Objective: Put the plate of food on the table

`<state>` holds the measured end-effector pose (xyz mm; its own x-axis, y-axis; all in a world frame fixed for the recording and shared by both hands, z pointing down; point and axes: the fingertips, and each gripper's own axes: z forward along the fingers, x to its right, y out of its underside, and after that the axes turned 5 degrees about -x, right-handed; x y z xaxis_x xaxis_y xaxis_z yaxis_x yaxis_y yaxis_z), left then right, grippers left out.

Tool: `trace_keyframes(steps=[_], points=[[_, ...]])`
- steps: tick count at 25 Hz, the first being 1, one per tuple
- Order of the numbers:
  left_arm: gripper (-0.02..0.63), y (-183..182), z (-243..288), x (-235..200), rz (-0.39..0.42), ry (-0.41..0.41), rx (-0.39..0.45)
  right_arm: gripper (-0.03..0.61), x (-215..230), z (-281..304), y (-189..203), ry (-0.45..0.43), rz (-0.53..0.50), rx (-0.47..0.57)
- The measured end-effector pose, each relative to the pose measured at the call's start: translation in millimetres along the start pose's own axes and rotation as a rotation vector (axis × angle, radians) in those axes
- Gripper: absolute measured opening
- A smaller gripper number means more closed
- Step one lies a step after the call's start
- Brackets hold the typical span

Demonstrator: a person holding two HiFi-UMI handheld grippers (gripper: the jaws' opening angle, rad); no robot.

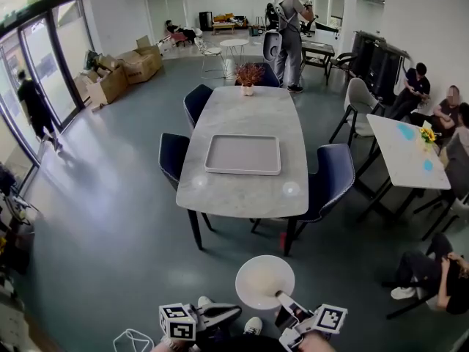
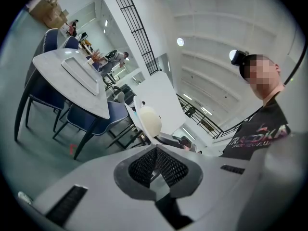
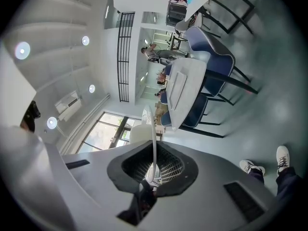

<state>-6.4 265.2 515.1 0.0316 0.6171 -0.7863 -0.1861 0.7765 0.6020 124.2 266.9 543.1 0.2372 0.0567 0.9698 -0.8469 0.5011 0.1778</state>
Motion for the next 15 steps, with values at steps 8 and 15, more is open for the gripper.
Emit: trace_keyframes(steps=[8, 15], points=[[0.006, -2.4, -1.4, -3.0, 0.004, -0.002, -0.015, 0.023, -1.7, 5.7, -3.8, 0.007, -0.021, 0.001], [0.006, -10.8, -9.0, -4.8, 0.0, 0.004, -0.023, 0.023, -8.3, 16.4, -8.4, 0.002, -0.016, 0.009]])
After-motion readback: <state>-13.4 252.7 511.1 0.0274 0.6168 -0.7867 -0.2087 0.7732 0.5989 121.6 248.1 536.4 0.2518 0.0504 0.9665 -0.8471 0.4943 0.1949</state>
